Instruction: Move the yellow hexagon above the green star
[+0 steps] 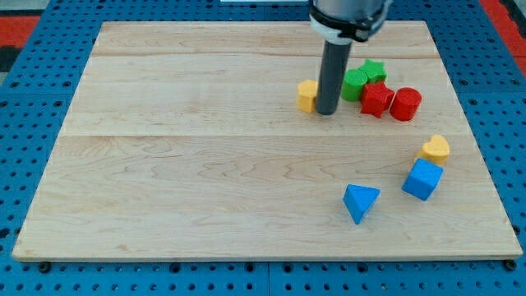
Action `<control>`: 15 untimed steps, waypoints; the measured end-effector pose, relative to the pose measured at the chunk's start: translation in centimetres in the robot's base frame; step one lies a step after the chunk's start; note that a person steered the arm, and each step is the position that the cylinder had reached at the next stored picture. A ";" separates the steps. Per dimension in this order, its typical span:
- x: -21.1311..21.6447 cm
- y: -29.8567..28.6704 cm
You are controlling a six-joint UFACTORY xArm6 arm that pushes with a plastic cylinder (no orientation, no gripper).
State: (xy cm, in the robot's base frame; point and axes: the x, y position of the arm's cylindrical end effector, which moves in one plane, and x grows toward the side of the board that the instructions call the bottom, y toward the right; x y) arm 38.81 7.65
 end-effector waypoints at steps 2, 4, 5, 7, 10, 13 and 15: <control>-3.4 -7.9; -10.6 -3.9; -13.5 0.7; -8.7 -3.1; -12.0 4.9; -10.1 9.5; -12.4 12.7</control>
State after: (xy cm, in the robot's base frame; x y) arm 26.38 20.34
